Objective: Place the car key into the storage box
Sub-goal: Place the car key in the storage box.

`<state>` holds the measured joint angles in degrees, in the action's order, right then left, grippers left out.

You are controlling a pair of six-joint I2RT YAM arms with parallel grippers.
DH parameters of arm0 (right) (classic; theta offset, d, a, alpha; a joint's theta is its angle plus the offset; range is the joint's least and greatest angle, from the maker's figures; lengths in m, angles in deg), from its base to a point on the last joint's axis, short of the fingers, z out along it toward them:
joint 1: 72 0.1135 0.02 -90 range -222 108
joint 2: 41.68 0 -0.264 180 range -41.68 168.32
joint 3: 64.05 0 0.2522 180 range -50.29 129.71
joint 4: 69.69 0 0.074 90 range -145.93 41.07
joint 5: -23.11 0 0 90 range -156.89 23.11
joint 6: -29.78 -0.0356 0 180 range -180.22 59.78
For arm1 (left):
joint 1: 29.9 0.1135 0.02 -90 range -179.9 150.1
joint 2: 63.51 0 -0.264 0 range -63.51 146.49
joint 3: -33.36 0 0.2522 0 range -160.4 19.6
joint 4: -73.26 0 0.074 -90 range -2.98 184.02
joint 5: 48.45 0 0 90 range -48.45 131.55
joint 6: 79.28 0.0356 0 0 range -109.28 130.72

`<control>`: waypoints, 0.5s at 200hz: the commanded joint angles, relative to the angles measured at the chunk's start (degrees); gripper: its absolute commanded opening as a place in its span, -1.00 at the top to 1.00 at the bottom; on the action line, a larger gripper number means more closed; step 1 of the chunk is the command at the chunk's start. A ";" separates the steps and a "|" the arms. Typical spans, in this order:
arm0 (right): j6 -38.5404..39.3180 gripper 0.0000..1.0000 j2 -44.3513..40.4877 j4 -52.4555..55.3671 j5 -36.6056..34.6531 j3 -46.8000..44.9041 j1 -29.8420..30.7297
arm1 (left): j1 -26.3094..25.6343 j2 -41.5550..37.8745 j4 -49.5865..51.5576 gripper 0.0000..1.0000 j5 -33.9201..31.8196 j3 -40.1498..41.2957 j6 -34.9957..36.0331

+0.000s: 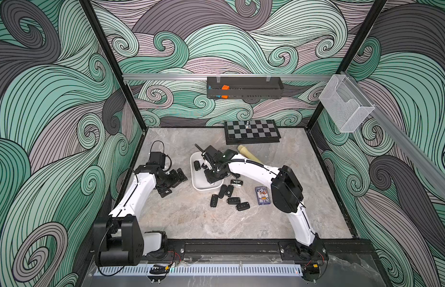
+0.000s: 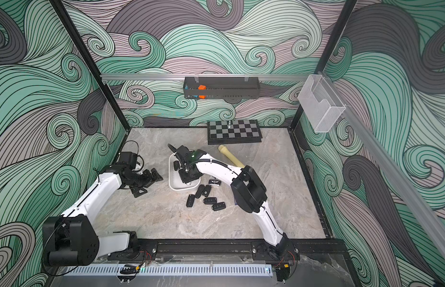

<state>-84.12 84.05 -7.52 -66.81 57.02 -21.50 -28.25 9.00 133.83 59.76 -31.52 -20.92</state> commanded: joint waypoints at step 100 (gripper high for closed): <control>-2.97 0.31 9.06 2.44 -10.54 6.81 1.18 | 0.55 -2.79 1.10 -0.97 -0.11 0.22 2.71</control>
<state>-86.15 92.07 -6.61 -73.72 61.37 -20.63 -28.23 7.36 134.18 59.20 -31.52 -19.26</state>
